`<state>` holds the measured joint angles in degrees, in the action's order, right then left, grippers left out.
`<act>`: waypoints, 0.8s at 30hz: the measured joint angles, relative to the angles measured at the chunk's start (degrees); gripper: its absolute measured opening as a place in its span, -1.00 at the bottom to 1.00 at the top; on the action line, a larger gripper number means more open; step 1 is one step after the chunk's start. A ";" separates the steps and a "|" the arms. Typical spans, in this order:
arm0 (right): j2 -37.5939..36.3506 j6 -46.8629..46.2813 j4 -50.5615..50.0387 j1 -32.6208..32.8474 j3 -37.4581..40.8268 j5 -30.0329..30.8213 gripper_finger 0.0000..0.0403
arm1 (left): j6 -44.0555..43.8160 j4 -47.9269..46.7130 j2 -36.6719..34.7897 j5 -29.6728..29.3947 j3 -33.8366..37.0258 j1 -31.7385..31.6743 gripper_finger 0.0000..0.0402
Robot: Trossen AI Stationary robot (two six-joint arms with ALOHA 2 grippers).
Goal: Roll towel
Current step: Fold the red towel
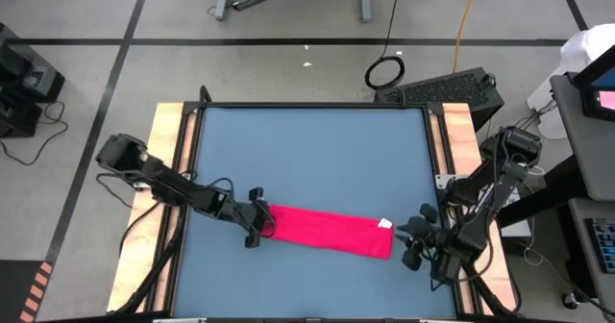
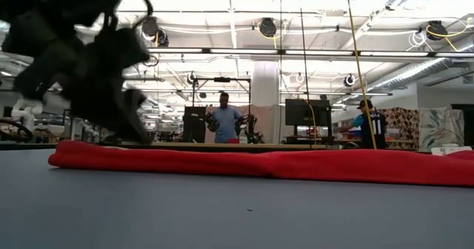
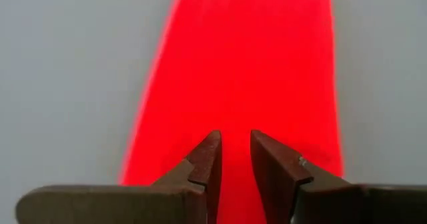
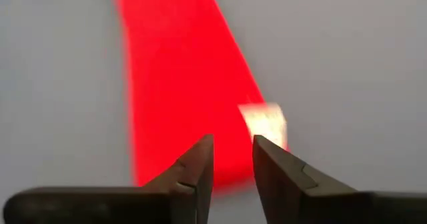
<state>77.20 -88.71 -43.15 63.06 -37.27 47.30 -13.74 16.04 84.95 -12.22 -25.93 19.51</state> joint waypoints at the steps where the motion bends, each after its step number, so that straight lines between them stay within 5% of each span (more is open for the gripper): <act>1: 0.30 1.97 2.83 0.72 0.32 4.78 -0.55 | 0.56 -0.26 -1.72 -1.03 -0.10 -0.01 -0.57; 4: 2.55 11.22 15.55 0.78 2.77 16.06 -0.59 | 2.24 -0.26 -5.86 -3.23 -0.13 -0.01 -0.57; 7: 6.43 19.95 31.73 -1.44 6.99 20.68 -0.65 | 2.51 2.22 -7.78 -4.00 -0.13 -0.01 -0.57; 15: 19.81 32.78 63.30 -7.47 15.00 13.77 -0.96 | -3.71 6.68 -1.50 6.17 0.47 0.85 -0.57; 24: 28.27 21.29 65.53 -7.83 14.63 11.96 -0.99 | -9.66 1.99 6.64 -2.60 2.40 1.08 -0.57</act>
<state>105.48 -67.42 22.38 55.23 -22.64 59.26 -23.40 18.03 91.59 -14.82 -23.53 20.60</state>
